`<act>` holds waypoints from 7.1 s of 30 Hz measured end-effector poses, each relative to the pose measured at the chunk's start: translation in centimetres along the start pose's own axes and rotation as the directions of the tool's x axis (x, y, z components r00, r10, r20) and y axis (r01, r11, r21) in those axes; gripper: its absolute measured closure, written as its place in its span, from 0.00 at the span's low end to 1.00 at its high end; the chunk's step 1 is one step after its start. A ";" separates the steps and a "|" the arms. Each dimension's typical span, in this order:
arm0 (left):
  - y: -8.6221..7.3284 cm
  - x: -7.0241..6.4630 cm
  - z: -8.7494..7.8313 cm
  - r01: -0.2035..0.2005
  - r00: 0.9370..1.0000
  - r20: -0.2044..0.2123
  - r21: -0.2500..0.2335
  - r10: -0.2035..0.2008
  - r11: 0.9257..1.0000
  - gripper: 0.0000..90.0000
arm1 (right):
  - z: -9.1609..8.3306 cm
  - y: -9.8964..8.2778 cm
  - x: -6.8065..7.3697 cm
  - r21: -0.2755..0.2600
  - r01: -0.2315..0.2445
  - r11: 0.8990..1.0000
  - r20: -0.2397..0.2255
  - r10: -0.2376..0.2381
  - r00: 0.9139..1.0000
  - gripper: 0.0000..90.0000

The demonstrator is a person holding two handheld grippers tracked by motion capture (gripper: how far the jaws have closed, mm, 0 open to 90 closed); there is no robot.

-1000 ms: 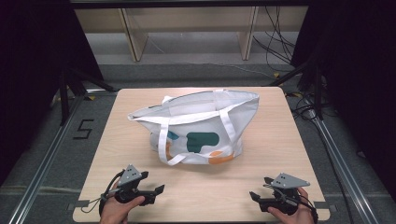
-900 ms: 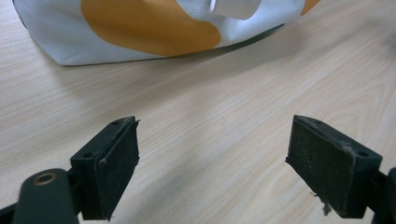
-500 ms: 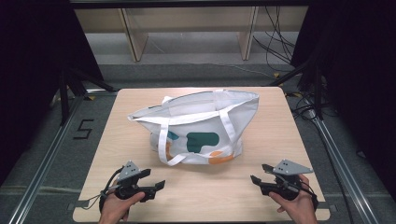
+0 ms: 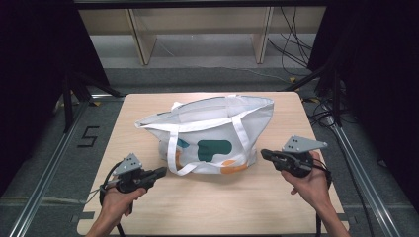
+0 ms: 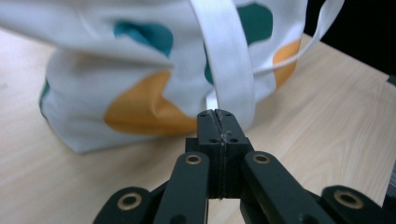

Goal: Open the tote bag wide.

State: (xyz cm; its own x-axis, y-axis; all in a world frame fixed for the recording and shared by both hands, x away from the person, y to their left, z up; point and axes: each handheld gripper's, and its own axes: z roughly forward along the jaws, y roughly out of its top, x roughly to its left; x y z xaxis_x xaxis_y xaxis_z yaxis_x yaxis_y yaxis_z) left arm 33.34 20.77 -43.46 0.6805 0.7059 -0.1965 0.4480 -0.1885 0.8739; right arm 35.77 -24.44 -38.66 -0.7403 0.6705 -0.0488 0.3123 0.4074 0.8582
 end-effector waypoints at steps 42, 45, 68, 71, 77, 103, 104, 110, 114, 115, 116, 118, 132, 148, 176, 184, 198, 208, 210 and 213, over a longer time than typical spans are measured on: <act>6.7 10.5 11.6 0.152 0.984 -0.126 0.205 -0.128 0.967 0.99 | 13.2 3.9 -4.8 0.338 -0.029 0.941 0.024 0.022 0.999 1.00; 6.8 10.7 10.9 0.146 0.984 -0.134 0.209 -0.119 0.967 0.99 | 13.5 3.5 -4.8 0.325 -0.027 0.945 0.027 0.020 0.999 1.00; 12.4 7.4 18.2 0.044 0.997 -0.080 0.358 -0.017 0.933 0.99 | 14.8 6.4 -0.1 0.359 0.104 0.927 -0.245 -0.014 0.969 1.00; 12.2 7.6 18.3 0.051 0.995 -0.098 0.366 -0.016 0.929 0.99 | 14.8 3.5 2.8 0.415 0.191 0.890 -0.318 -0.055 0.946 1.00; 11.8 7.0 17.5 0.015 0.996 -0.086 0.342 0.016 0.939 0.99 | 14.1 1.0 4.6 0.395 0.166 0.903 -0.348 -0.020 0.937 1.00; 2.3 2.5 10.2 -0.130 0.986 0.141 0.324 0.088 0.937 0.99 | 25.7 9.3 -4.6 0.488 0.034 0.872 0.153 -0.124 0.980 1.00; 2.6 2.5 10.2 -0.137 0.986 0.137 0.325 0.097 0.936 0.99 | 25.8 9.1 -4.8 0.491 0.012 0.871 0.156 -0.102 0.982 1.00; 6.2 2.8 9.9 -0.123 0.989 0.113 0.238 0.099 0.964 0.96 | 23.0 10.0 -5.3 0.394 0.019 0.919 0.087 -0.058 0.994 1.00; 9.6 3.3 11.5 -0.144 0.989 0.053 0.229 0.135 0.963 0.95 | 19.8 9.8 -5.1 0.362 0.031 0.932 0.037 -0.048 0.998 1.00; 10.4 3.6 12.4 -0.140 0.990 0.027 0.243 0.138 0.960 0.95 | 19.1 9.5 -4.9 0.368 0.034 0.929 0.021 -0.045 0.999 1.00; 10.7 3.9 12.9 -0.141 0.990 0.011 0.248 0.142 0.958 0.95 | 18.1 9.0 -4.9 0.367 0.068 0.928 0.001 -0.074 0.997 1.00; 11.4 4.8 14.2 -0.123 0.989 -0.042 0.287 0.141 0.950 0.95 | 16.7 8.1 -4.6 0.383 0.069 0.921 -0.002 -0.073 0.997 1.00; 10.0 8.7 14.1 -0.023 0.991 -0.116 0.317 0.063 0.948 0.97 | 12.1 1.6 -4.6 0.424 0.020 0.905 -0.002 -0.021 1.000 1.00; 9.3 13.0 15.7 0.116 0.976 -0.206 0.222 -0.070 0.968 0.99 | 17.2 3.3 -10.7 0.346 -0.060 0.936 0.180 -0.003 0.984 1.00; 6.9 8.2 12.0 -0.042 0.996 -0.064 0.265 0.061 0.963 0.96 | 11.4 2.0 -1.0 0.358 0.151 0.921 -0.168 -0.096 0.981 1.00; 7.7 6.7 12.0 -0.098 0.993 -0.043 0.252 0.112 0.963 0.94 | 10.9 2.0 -0.6 0.278 0.145 0.950 -0.138 -0.110 0.984 1.00; 4.0 2.4 10.6 -0.203 0.977 0.133 0.368 0.165 0.907 0.99 | 12.5 4.0 -1.3 0.225 0.098 0.969 -0.094 -0.079 0.992 1.00; 8.8 4.6 10.6 -0.125 0.992 0.017 0.223 0.124 0.967 0.90 | 14.2 6.5 -3.1 0.205 0.054 0.977 -0.020 -0.051 0.998 1.00; 9.3 5.1 11.3 -0.108 0.994 0.007 0.239 0.110 0.965 0.89 | 15.1 7.1 -3.1 0.224 0.047 0.974 -0.022 -0.043 0.999 1.00; 9.5 5.4 12.6 -0.095 0.995 -0.003 0.271 0.100 0.958 0.88 | 16.8 8.0 -3.3 0.263 0.046 0.964 -0.025 -0.041 0.999 1.00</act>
State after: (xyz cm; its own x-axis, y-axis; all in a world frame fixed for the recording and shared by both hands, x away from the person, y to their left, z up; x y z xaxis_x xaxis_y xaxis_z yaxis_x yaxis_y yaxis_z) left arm 48.59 14.14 -41.78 0.7203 0.6853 -0.1072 0.5212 -0.4327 0.7356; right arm 50.70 -13.05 -40.23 -0.7668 0.6379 -0.0711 0.4236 0.5861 0.6907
